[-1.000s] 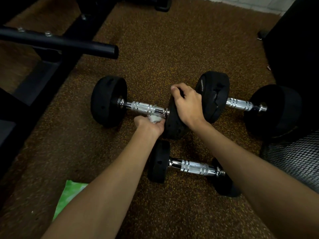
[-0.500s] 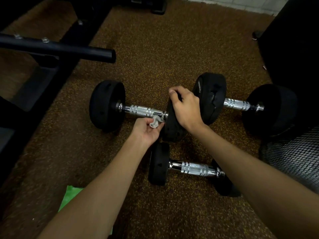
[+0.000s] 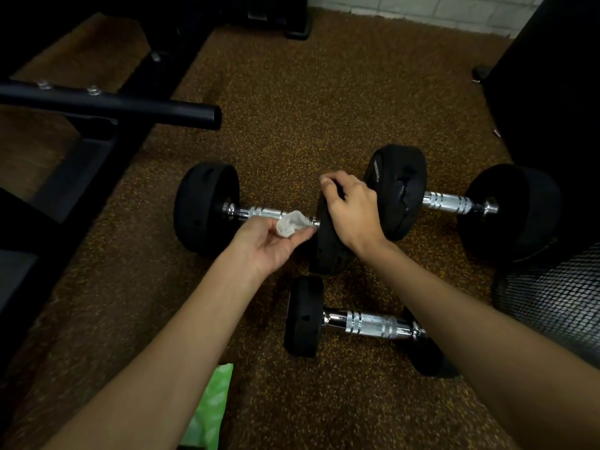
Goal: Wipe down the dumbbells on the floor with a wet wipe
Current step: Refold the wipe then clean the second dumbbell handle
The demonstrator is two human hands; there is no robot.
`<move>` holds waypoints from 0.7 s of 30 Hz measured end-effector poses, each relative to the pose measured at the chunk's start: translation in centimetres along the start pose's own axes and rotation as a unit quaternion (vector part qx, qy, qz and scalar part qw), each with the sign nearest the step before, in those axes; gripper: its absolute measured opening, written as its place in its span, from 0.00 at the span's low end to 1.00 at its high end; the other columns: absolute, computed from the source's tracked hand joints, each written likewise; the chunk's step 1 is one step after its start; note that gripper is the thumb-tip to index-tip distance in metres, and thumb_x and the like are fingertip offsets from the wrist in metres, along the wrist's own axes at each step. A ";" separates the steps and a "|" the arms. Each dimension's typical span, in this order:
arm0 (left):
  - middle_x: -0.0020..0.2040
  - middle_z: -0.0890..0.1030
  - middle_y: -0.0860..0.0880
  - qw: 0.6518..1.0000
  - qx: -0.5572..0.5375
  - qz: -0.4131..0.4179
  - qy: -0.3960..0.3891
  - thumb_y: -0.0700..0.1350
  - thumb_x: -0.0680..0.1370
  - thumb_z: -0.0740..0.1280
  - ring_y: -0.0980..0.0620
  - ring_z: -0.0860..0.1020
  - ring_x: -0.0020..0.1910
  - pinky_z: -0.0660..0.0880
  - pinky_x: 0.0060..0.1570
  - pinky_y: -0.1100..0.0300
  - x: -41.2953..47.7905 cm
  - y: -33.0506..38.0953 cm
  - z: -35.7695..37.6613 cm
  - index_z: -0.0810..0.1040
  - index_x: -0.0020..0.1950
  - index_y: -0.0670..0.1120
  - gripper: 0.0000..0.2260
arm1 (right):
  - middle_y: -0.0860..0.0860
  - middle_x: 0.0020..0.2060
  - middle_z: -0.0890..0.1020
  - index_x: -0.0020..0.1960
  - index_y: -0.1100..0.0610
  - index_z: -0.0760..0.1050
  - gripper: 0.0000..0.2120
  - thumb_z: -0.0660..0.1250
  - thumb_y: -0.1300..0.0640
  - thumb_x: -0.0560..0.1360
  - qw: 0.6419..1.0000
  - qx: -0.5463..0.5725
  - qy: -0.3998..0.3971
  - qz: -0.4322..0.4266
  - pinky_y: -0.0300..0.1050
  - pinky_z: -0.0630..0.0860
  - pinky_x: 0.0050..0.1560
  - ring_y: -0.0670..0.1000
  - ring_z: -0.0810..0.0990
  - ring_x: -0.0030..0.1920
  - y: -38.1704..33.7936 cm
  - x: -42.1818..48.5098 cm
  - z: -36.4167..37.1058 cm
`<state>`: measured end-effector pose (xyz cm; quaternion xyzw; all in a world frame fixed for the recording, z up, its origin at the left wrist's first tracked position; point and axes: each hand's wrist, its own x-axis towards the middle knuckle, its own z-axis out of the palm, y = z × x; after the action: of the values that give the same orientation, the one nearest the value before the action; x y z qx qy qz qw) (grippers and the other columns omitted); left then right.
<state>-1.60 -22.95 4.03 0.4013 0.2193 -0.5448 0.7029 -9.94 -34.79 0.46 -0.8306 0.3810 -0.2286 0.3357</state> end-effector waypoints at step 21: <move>0.54 0.80 0.42 0.327 0.866 0.377 -0.037 0.50 0.83 0.52 0.42 0.77 0.57 0.59 0.66 0.48 5.9 1.4 -1.2 0.74 0.55 0.44 0.15 | 0.49 0.54 0.80 0.56 0.51 0.77 0.12 0.57 0.50 0.79 1.000 0.003 0.002 -0.005 0.41 0.68 0.57 0.48 0.74 0.58 -0.4 -0.5 -0.2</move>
<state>1.71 -25.31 -0.63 0.8021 -0.5775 -0.1176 0.0962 -10.21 -34.33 0.81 -0.8312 0.3769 -0.2325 0.3361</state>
